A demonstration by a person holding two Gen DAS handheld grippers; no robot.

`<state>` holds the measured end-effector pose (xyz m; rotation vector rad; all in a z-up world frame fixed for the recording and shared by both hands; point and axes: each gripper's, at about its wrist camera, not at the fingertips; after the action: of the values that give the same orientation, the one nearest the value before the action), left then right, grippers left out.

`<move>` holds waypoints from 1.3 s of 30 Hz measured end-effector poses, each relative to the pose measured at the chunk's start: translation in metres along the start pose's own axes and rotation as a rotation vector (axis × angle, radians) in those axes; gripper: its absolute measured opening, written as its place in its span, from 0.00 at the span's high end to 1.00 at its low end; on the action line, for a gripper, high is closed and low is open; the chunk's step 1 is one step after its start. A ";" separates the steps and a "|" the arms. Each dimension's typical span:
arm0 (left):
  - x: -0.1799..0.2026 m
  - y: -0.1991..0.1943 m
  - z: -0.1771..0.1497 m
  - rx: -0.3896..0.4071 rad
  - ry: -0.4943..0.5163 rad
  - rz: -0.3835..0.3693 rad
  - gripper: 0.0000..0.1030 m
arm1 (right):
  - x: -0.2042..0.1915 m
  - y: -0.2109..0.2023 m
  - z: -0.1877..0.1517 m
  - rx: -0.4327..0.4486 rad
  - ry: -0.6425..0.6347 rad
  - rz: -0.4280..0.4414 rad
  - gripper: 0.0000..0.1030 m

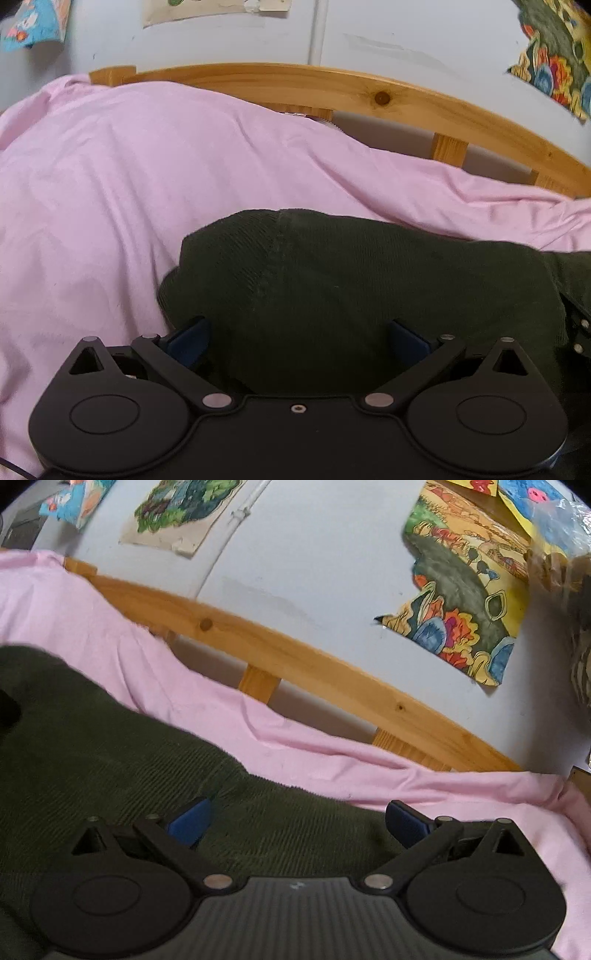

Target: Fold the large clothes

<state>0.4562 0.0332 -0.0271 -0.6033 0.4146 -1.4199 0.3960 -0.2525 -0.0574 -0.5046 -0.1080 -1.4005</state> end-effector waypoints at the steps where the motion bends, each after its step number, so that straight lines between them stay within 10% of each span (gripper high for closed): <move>1: -0.001 -0.004 0.000 -0.001 -0.008 -0.011 0.01 | 0.003 -0.010 0.002 0.007 0.006 0.018 0.00; 21: -0.003 -0.144 -0.038 0.004 0.086 -0.095 0.01 | 0.033 -0.237 0.000 0.039 -0.032 0.204 0.00; 39: -0.010 -0.234 -0.193 -0.251 0.405 -0.363 0.01 | -0.040 -0.330 -0.077 -0.339 -0.292 0.432 0.00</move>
<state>0.1538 0.0059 -0.0357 -0.6114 0.8464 -1.8625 0.0555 -0.2742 -0.0501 -0.9538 0.0062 -0.9171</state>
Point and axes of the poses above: each gripper's, at about its wrist camera, not at the fingertips, and y roughly the way its jaws point, x to its right, z to its top, and after that the axes turned 1 degree about -x, right-handed
